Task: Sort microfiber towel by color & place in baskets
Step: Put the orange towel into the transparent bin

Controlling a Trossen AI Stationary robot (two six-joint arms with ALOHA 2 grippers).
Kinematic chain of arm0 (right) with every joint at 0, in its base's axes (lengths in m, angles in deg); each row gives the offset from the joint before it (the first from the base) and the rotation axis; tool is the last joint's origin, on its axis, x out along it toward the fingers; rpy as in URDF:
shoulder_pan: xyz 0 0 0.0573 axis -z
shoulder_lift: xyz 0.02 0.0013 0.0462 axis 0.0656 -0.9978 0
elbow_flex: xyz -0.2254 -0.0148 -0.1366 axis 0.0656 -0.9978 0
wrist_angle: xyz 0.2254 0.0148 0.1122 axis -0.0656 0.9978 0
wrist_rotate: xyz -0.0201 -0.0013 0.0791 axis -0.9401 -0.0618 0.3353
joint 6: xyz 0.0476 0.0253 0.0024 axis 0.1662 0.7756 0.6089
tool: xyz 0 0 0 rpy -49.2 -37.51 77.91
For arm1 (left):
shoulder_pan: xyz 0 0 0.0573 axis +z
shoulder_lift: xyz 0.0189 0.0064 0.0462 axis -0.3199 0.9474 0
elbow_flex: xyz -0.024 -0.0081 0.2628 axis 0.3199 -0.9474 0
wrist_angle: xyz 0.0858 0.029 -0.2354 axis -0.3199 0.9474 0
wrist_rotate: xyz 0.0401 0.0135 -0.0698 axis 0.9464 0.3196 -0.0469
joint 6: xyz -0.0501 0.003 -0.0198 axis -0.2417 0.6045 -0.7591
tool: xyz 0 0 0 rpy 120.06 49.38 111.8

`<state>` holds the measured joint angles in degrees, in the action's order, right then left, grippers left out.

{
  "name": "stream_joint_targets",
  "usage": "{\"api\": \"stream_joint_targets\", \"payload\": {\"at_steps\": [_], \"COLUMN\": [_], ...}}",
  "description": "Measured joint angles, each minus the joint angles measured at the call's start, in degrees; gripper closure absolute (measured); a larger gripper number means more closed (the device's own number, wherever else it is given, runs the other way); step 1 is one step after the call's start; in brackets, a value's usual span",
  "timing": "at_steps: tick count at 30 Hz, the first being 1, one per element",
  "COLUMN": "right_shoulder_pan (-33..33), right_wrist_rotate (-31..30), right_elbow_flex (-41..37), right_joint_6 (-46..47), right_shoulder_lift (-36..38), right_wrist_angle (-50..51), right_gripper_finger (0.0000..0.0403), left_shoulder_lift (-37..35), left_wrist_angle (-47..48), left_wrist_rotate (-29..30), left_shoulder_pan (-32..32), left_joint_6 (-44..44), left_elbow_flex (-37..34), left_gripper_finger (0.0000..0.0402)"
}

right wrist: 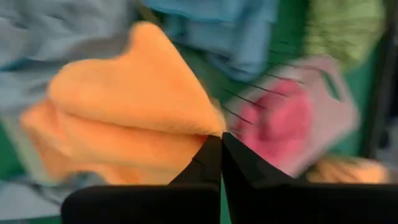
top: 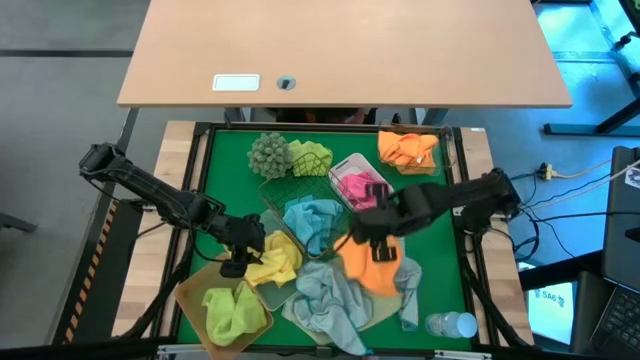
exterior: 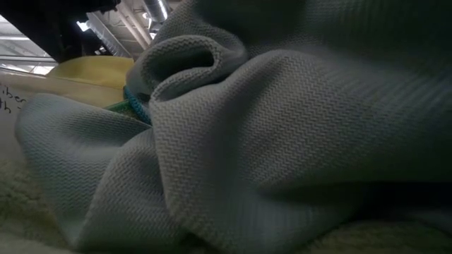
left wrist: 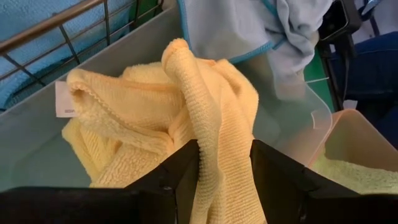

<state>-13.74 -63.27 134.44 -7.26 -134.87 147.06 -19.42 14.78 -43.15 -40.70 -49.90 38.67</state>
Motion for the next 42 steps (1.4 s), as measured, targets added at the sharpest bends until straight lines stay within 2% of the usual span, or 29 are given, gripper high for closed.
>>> {"api": "stream_joint_targets", "payload": {"at_steps": [6,15,21,28,33,37,42], "right_shoulder_pan": [5.6,15.9,24.4,36.2,46.1,53.3,60.6], "right_wrist_rotate": [-2.2,-5.1,-11.1,-19.7,-20.0,-19.8,-13.1], "right_elbow_flex": [1.2,-1.8,-2.9,-2.9,-2.9,-2.9,-2.9], "right_joint_6": [-3.6,-6.4,-8.7,-11.0,-13.7,-16.6,-19.3], "right_shoulder_lift": [3.0,13.3,20.5,25.1,25.6,25.3,24.3], "right_wrist_angle": [0.8,0.8,0.7,0.6,-0.4,-6.0,-13.7], "right_gripper_finger": [0.0402,0.0402,0.0402,0.0402,0.0402,0.0402,0.0402], "left_shoulder_lift": [0.0,0.0,0.0,0.0,0.0,0.0,0.0], "left_wrist_angle": [-0.6,-1.8,-1.9,-3.0,-4.3,-5.3,-5.2], "left_wrist_rotate": [0.1,0.5,1.9,2.0,2.8,3.5,3.5], "left_shoulder_pan": [0.0,0.0,0.0,0.0,0.0,0.0,0.0], "left_joint_6": [0.0,-0.1,-0.1,-0.1,-0.1,-0.1,-0.3], "left_elbow_flex": [0.0,0.0,0.0,0.0,0.0,0.0,0.0], "left_gripper_finger": [0.0261,0.0261,0.0261,0.0261,0.0261,0.0261,0.0261]}}
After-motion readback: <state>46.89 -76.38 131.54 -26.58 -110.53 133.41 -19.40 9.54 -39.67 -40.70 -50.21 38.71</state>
